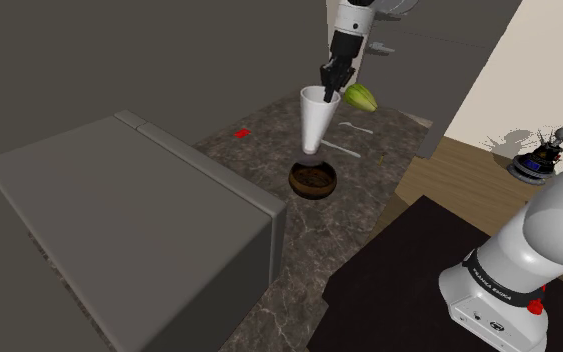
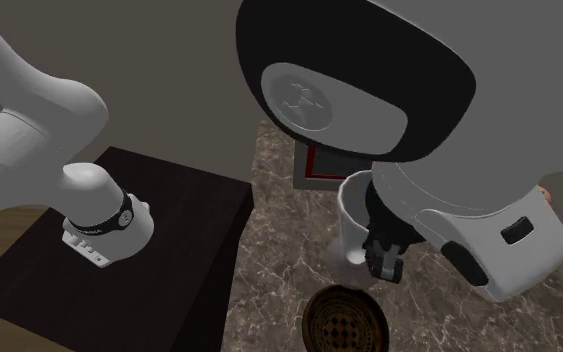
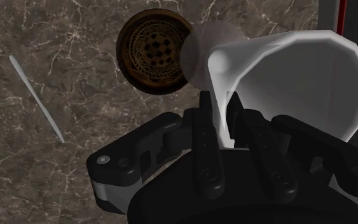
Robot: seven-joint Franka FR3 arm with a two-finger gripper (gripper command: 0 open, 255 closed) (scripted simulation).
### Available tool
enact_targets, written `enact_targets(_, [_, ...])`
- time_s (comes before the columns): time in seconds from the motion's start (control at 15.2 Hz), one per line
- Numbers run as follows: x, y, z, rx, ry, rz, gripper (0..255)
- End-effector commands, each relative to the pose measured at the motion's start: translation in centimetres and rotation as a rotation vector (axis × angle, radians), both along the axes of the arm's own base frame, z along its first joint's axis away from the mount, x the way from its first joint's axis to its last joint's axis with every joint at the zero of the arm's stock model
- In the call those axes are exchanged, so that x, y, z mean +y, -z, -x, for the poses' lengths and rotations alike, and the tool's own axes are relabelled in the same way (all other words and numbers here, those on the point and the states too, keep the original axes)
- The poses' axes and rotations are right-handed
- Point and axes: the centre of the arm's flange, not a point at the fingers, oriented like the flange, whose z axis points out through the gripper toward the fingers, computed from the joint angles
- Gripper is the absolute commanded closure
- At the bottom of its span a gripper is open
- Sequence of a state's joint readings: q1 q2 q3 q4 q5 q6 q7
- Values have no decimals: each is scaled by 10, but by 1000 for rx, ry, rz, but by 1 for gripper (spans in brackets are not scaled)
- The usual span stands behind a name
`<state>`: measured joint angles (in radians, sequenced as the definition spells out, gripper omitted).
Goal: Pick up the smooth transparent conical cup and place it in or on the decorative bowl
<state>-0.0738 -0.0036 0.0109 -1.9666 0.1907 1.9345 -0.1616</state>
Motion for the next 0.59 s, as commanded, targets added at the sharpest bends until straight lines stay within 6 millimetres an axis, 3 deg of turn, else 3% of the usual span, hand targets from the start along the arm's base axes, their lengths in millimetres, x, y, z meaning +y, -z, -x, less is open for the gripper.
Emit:
enact_targets(0.0, [-26, -7, -12, 0, -1, 0, 255])
enact_targets(0.33, [-86, -26, -39, 0, -1, 0, 255])
enact_targets(0.53, [-86, -10, -39, 0, -1, 0, 255])
